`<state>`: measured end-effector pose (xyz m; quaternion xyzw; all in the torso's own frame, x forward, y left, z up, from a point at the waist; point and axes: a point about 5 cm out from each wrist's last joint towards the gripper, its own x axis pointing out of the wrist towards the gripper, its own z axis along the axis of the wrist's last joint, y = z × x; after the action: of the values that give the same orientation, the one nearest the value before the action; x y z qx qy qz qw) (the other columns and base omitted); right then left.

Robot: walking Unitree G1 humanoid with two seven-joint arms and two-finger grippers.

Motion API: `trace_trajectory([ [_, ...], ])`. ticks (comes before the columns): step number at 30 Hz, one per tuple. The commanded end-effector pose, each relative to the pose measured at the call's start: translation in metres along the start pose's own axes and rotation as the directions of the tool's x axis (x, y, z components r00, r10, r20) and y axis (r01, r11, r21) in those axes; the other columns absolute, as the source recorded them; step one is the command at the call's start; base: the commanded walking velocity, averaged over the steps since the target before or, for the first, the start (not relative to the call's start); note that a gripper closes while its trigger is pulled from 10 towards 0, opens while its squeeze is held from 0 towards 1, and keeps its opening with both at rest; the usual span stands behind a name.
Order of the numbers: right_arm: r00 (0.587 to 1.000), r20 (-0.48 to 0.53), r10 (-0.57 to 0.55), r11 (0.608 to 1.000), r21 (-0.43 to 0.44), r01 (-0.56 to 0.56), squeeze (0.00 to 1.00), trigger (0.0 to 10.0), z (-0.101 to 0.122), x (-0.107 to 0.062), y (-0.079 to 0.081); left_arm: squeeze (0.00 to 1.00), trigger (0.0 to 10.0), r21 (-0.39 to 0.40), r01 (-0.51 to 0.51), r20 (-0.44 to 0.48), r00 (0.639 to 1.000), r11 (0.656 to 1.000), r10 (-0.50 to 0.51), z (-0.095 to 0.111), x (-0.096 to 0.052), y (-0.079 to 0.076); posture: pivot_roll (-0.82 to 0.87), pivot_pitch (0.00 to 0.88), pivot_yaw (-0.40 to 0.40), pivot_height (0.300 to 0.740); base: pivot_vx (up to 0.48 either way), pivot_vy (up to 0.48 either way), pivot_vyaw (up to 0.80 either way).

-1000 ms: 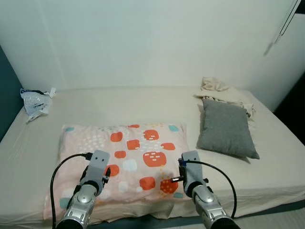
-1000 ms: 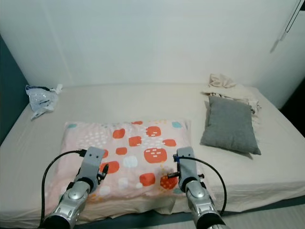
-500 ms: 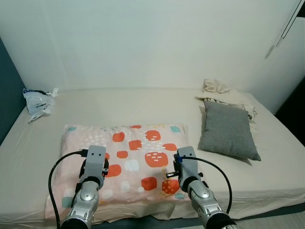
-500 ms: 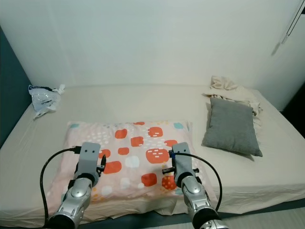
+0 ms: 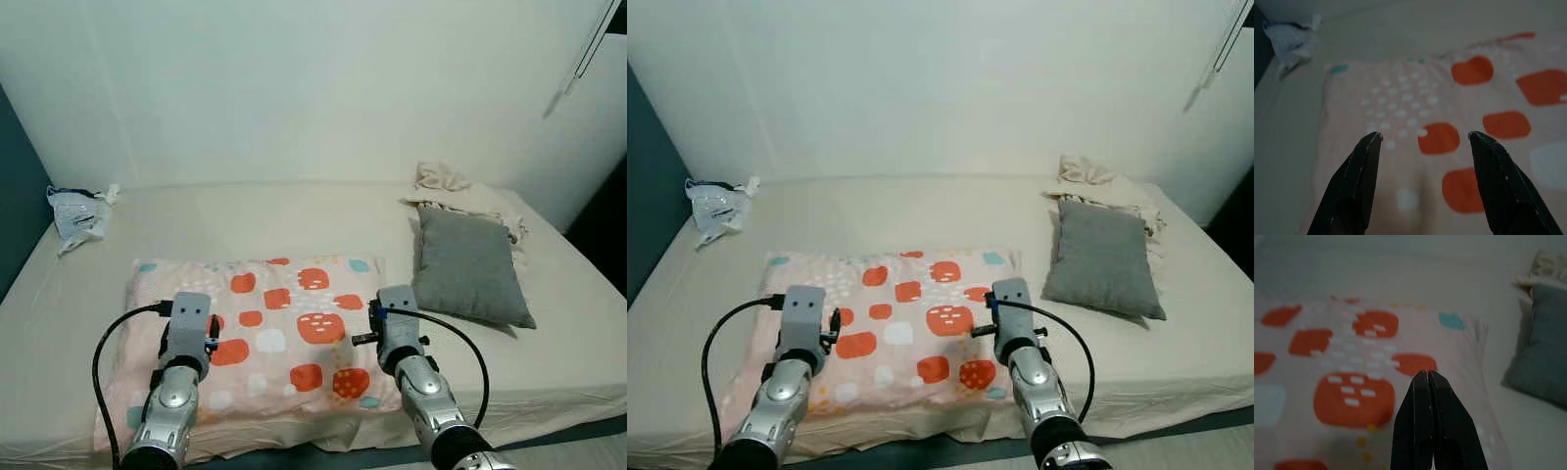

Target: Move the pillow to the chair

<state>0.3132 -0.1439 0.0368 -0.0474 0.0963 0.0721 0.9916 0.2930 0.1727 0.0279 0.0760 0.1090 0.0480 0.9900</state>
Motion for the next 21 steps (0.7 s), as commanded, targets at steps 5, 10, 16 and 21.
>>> trace_trajectory([
  [5, 1.000, 0.000, -0.012, 0.999, -0.046, 0.012, 0.00, 10.0, 0.010, 0.007, 0.004, 0.00, 10.0, 0.044, -0.021, -0.004, 1.000, 0.999, 0.021, 0.012, 0.013, 0.004, -0.10, 0.035, -0.019, 0.740, 0.000, 0.000, 0.00],
  [10, 1.000, 0.017, -0.013, 0.999, -0.036, 0.014, 0.00, 10.0, 0.014, 0.009, -0.006, 0.00, 10.0, -0.014, -0.052, 0.027, 0.998, 0.999, 0.052, 0.029, 0.023, 0.010, -0.08, 0.000, -0.025, 0.730, 0.000, 0.000, 0.00],
  [16, 0.998, 0.040, -0.041, 0.999, -0.003, 0.041, 0.00, 10.0, 0.023, 0.012, -0.017, 0.00, 10.0, -0.001, -0.073, 0.078, 0.994, 0.997, 0.073, 0.042, 0.026, 0.022, -0.05, 0.003, -0.037, 0.710, 0.000, 0.000, 0.00],
  [21, 0.999, 0.048, -0.001, 1.000, -0.001, 0.001, 0.00, 10.0, 0.027, 0.013, -0.019, 0.00, 10.0, -0.028, -0.068, 0.088, 0.994, 0.997, 0.070, 0.043, 0.023, 0.031, -0.04, 0.023, -0.040, 0.710, 0.000, 0.000, 0.00],
])
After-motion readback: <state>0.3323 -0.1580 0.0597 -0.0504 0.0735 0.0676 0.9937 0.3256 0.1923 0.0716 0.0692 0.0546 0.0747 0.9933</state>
